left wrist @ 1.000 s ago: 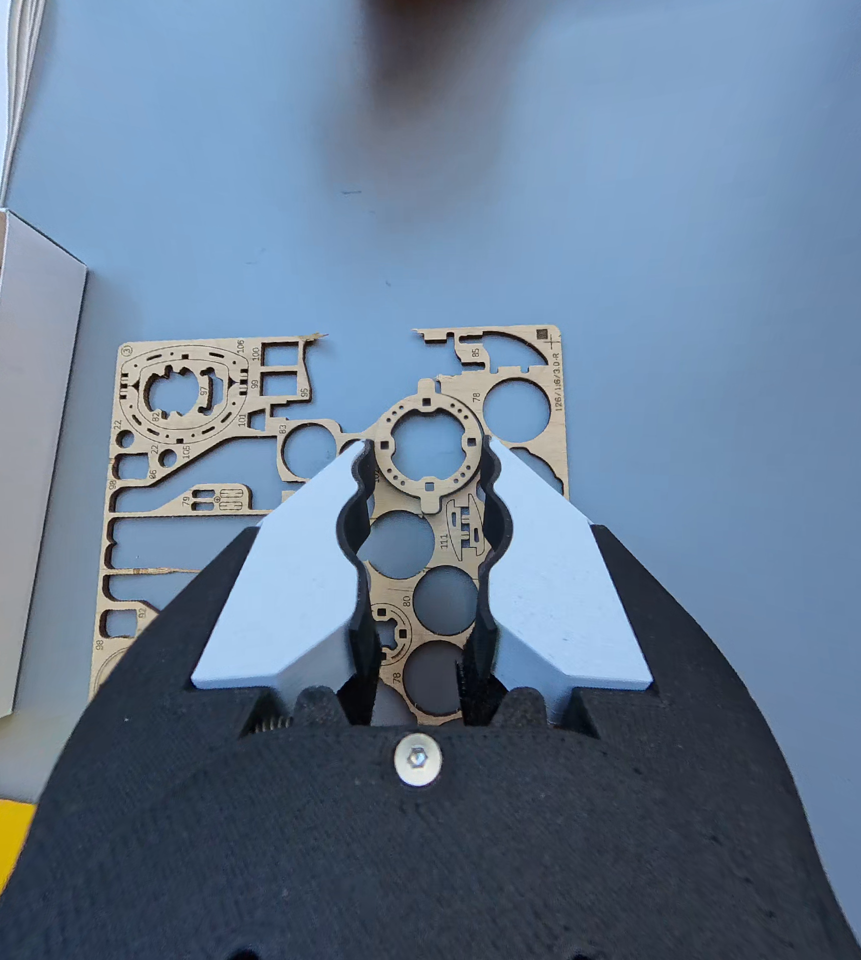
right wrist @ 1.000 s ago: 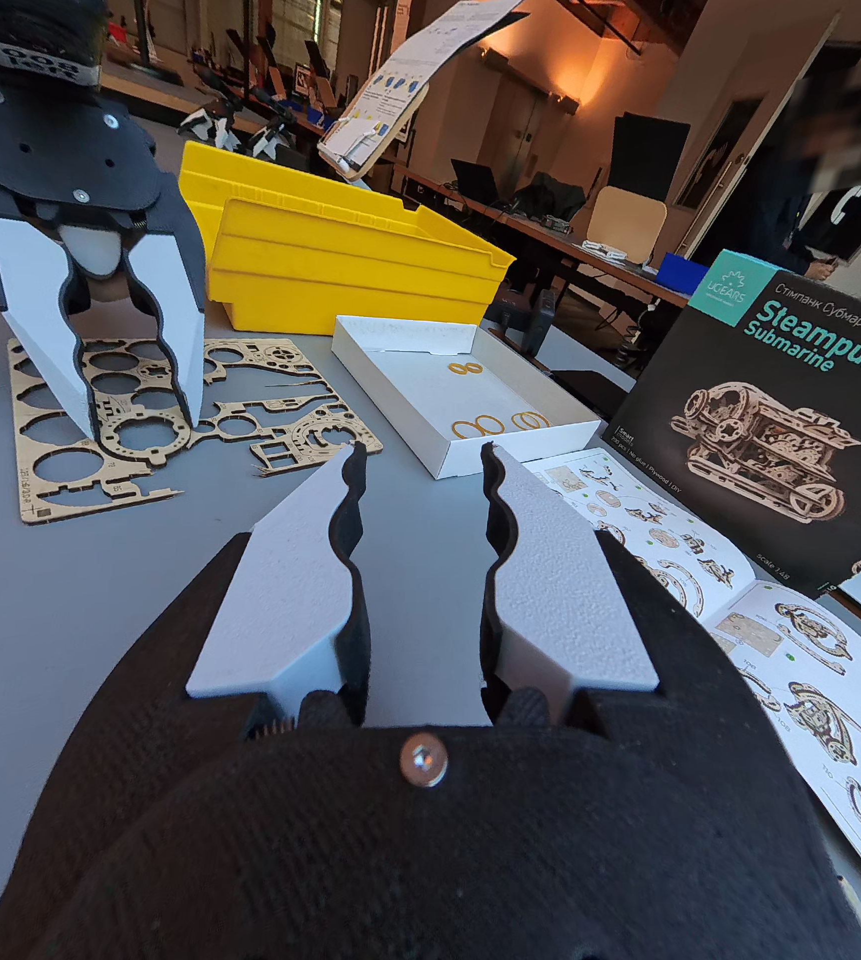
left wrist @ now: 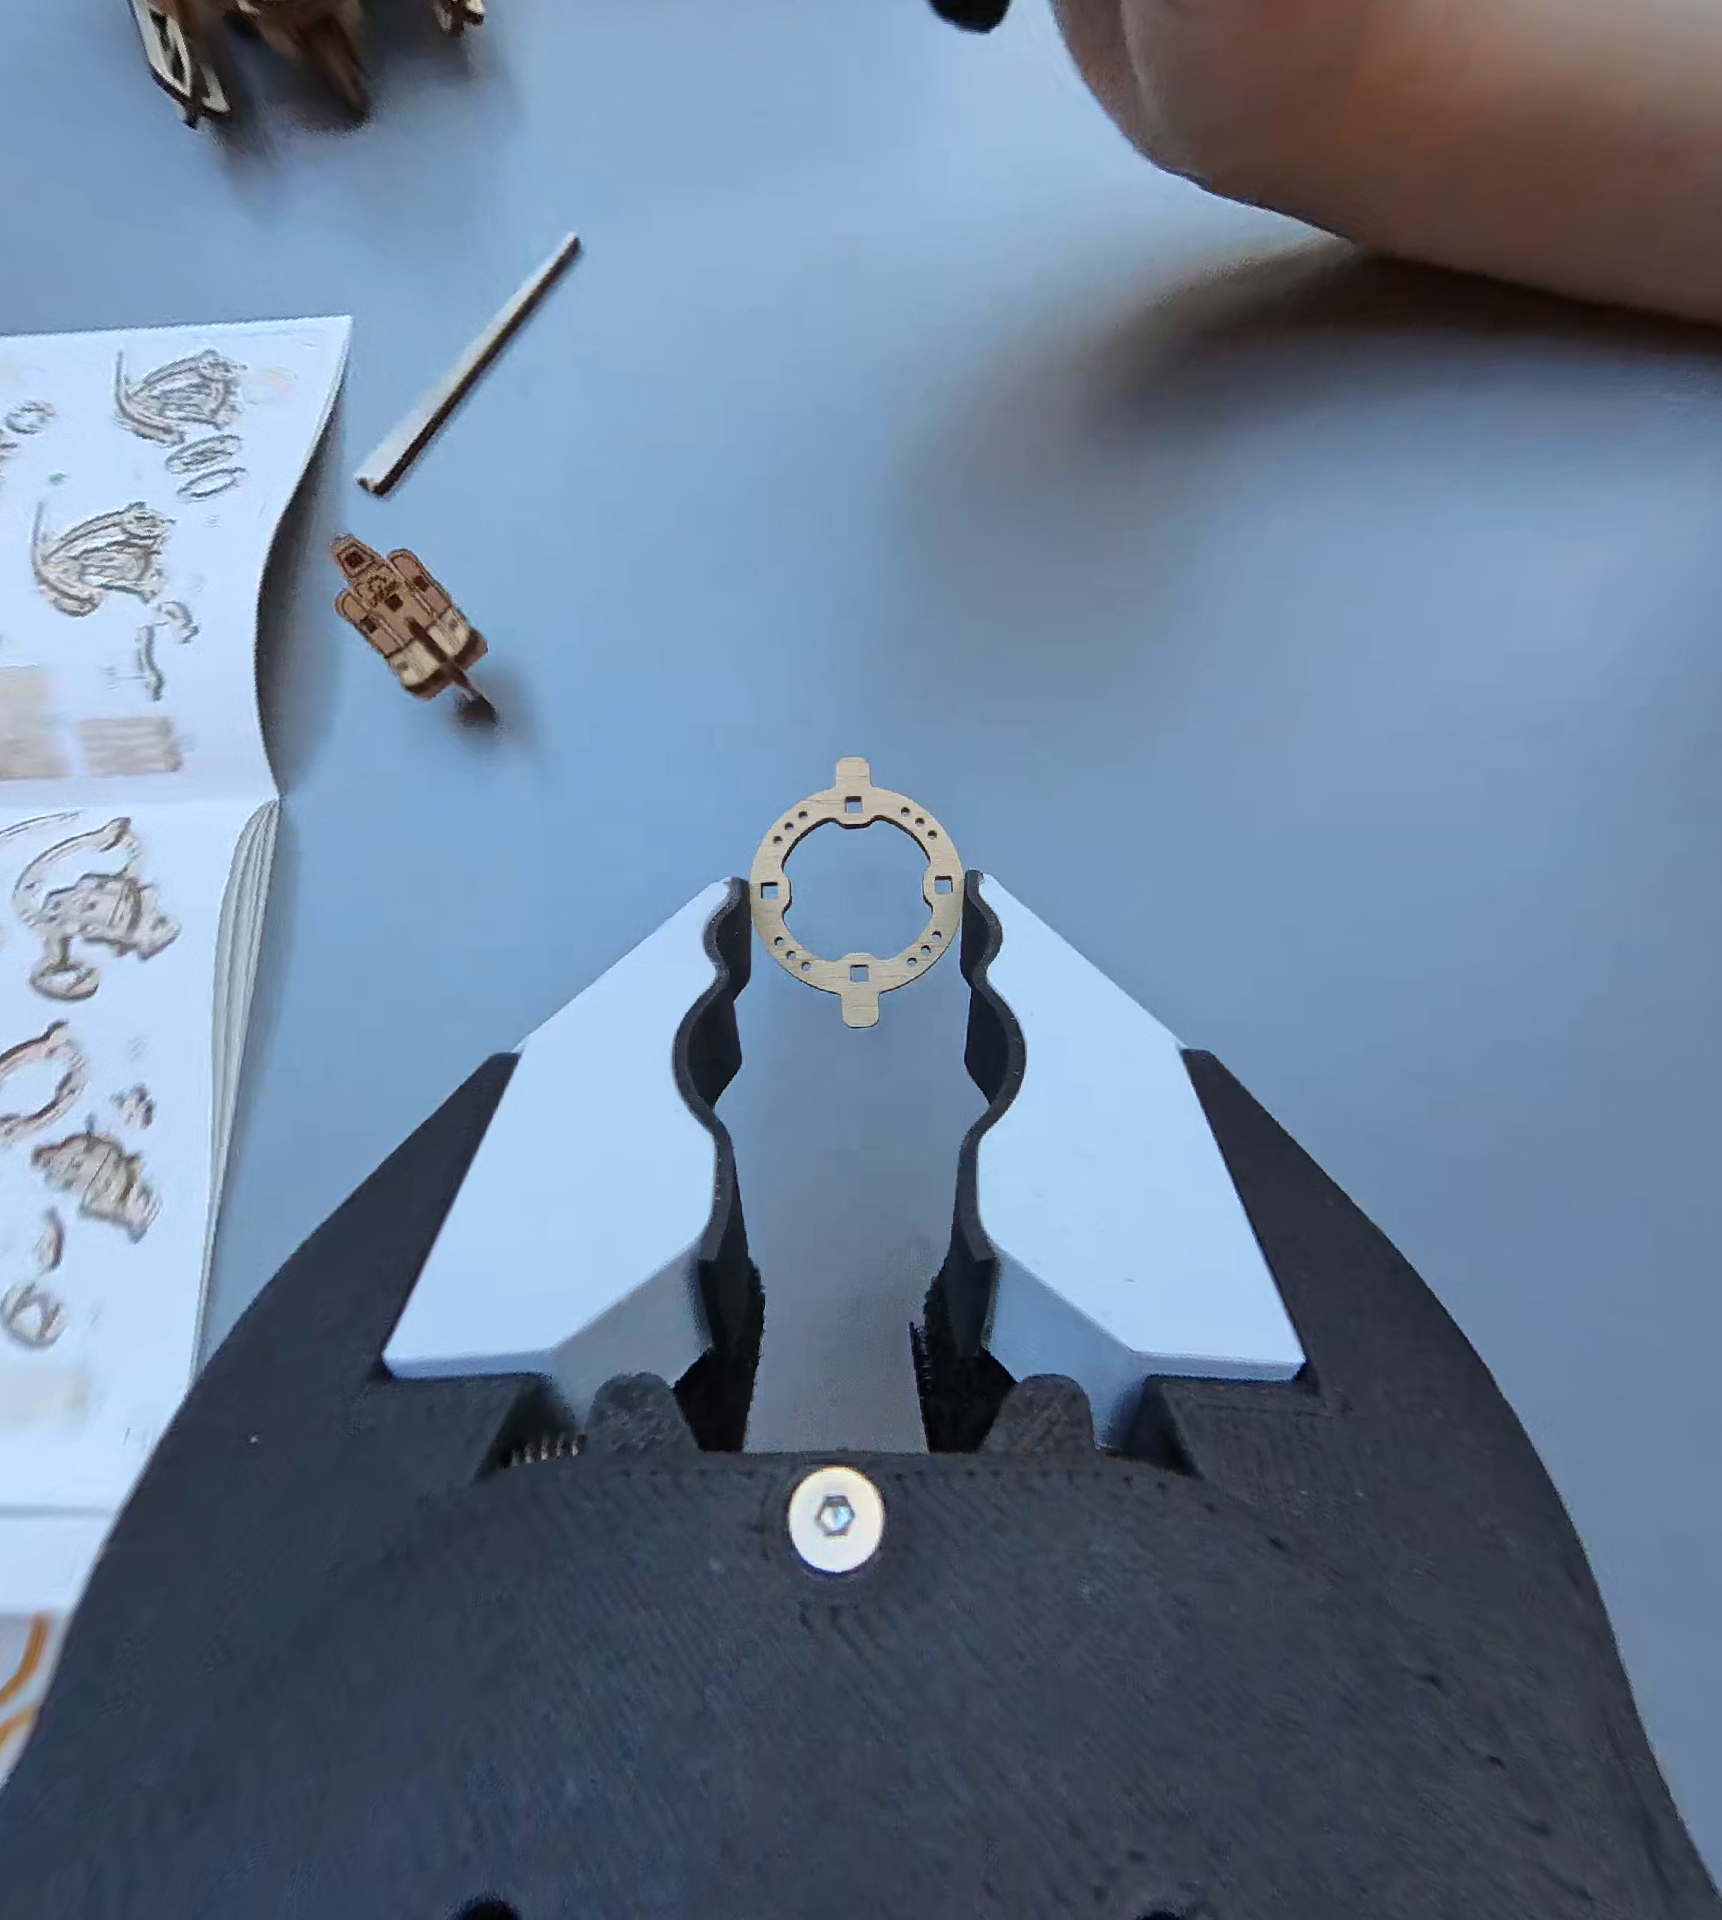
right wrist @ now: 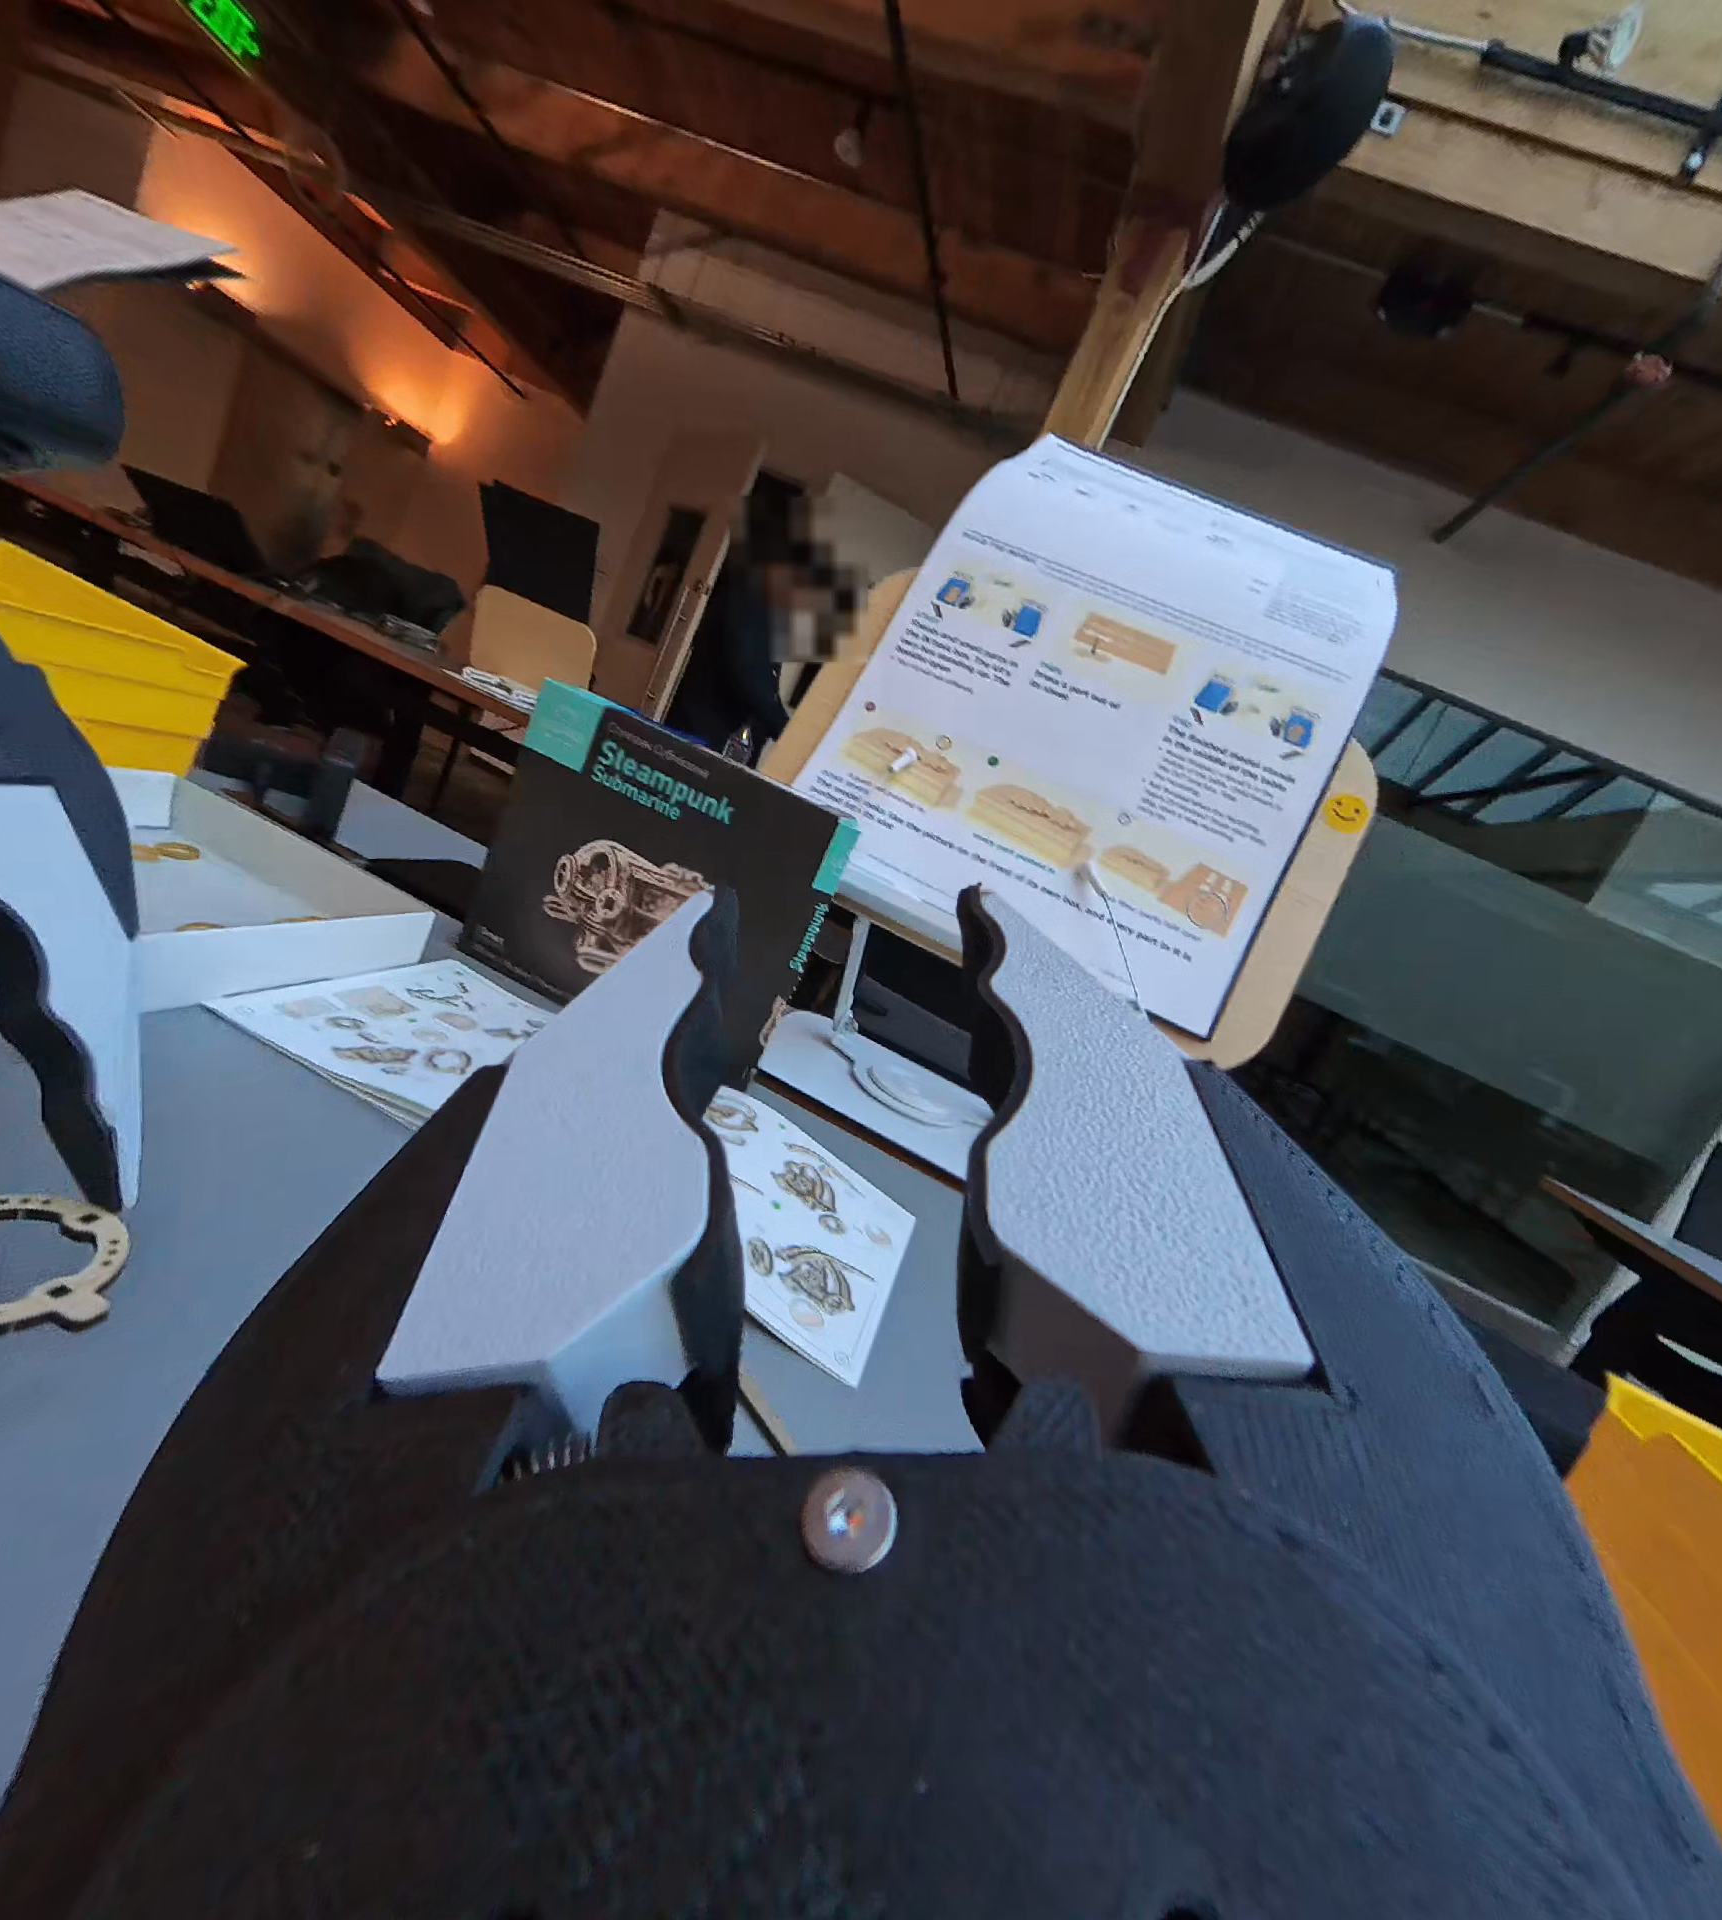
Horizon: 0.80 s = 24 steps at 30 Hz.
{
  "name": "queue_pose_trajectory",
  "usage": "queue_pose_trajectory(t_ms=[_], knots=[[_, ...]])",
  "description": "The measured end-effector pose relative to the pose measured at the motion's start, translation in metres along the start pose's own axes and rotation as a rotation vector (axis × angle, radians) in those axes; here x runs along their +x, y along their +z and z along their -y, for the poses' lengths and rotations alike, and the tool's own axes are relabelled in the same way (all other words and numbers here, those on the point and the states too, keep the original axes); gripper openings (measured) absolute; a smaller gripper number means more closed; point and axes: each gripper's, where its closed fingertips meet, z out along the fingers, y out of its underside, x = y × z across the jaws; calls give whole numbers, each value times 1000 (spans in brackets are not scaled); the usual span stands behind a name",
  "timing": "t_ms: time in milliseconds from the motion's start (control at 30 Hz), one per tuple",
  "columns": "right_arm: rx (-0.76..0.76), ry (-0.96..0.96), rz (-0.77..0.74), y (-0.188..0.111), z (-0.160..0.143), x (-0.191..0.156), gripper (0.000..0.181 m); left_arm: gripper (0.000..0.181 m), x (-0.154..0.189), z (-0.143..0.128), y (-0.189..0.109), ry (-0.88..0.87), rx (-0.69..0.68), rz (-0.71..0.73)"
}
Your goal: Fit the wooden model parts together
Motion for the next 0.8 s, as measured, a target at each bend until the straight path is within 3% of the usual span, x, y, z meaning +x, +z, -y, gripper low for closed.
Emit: queue_pose_trajectory(t_ms=[33, 233, 800], knots=[[-13, 16, -10, -1, -4, 6, 41, 39, -2, 2, 7, -1, -3, -5], [-54, 155, 22, 6, -21, 9, 42, 39, 6, -8, 25, 41, -87, -34], [-13, 230, 73, 7, -8, -3, 42, 39, 19, -11, 28, 55, -22, -87]])
